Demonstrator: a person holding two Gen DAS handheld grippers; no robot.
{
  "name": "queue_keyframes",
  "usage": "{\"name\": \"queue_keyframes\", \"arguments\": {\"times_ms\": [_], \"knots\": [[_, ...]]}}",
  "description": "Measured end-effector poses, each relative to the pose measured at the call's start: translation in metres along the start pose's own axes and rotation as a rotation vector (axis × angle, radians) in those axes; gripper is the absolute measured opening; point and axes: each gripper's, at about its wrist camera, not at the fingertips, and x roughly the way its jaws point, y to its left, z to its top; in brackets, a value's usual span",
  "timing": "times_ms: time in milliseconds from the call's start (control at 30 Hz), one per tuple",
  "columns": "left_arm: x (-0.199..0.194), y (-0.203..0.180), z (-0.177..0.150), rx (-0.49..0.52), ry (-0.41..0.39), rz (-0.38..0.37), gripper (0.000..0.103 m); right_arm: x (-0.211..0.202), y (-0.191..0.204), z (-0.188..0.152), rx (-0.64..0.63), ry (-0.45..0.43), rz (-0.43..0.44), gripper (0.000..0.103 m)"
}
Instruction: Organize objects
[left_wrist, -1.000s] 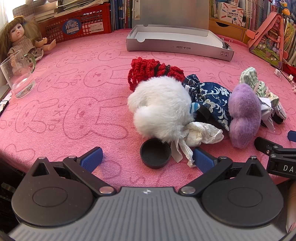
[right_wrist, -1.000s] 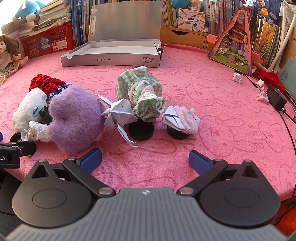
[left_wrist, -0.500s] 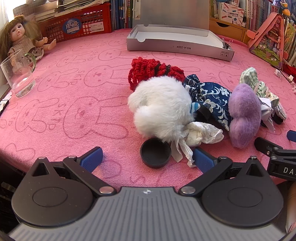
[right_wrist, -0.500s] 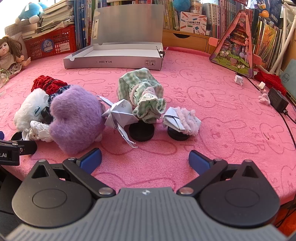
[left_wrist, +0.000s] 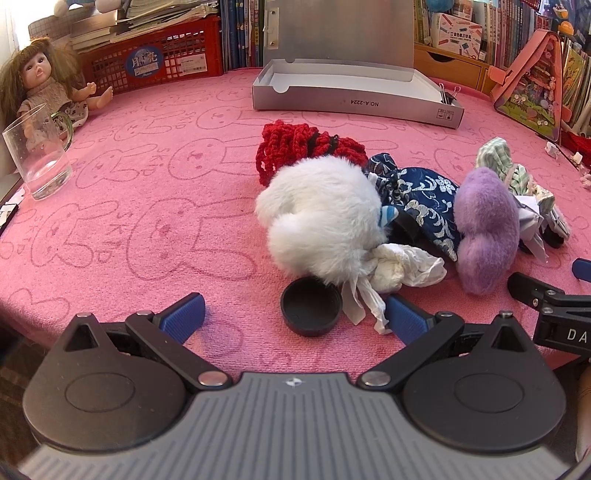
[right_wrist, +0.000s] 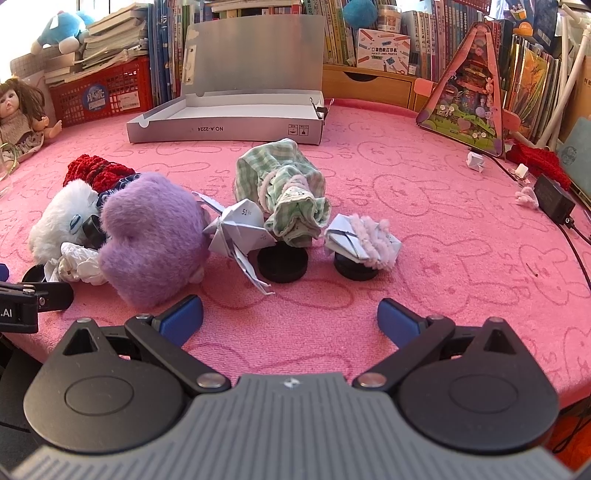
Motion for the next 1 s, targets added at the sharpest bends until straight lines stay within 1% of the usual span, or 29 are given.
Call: {"name": "queue_keyframes", "arguments": {"times_ms": [100, 233, 300, 433, 500, 600, 700, 767, 833, 967, 1000], "knots": [[-0.001, -0.003, 0.0, 0.0, -0.014, 0.003, 0.103, 0.0, 0.0, -0.001, 0.004, -0.007, 0.0, 0.103], [-0.001, -0.001, -0.001, 0.014, -0.032, -0.012, 0.103, -0.002, 0.001, 0.0, 0.004, -0.007, -0.009, 0.103], [-0.002, 0.001, -0.002, 0.008, -0.034, -0.013, 0.103, -0.005, 0.003, -0.001, -0.007, -0.016, 0.005, 0.103], [-0.009, 0.011, -0.004, -0.037, -0.046, -0.053, 0.103, -0.014, 0.009, -0.001, -0.05, -0.058, 0.061, 0.1], [-0.013, 0.018, -0.007, -0.064, -0.055, -0.077, 0.103, -0.019, 0.013, 0.0, -0.068, -0.076, 0.104, 0.098], [-0.018, 0.022, -0.01, -0.059, -0.052, -0.082, 0.102, -0.025, 0.017, 0.003, -0.072, -0.097, 0.19, 0.091], [-0.022, 0.024, -0.014, -0.041, -0.06, -0.074, 0.096, -0.029, 0.023, 0.007, -0.085, -0.121, 0.257, 0.085], [-0.024, 0.025, -0.016, -0.032, -0.068, -0.073, 0.091, -0.029, 0.03, 0.01, -0.11, -0.129, 0.255, 0.08], [-0.025, 0.024, -0.016, -0.023, -0.076, -0.068, 0.084, -0.026, 0.036, 0.013, -0.128, -0.129, 0.24, 0.077], [-0.027, 0.022, -0.016, -0.003, -0.095, -0.078, 0.074, -0.021, 0.039, 0.016, -0.134, -0.129, 0.24, 0.076], [-0.027, 0.022, -0.017, -0.001, -0.098, -0.079, 0.07, -0.02, 0.039, 0.016, -0.139, -0.131, 0.239, 0.076]]}}
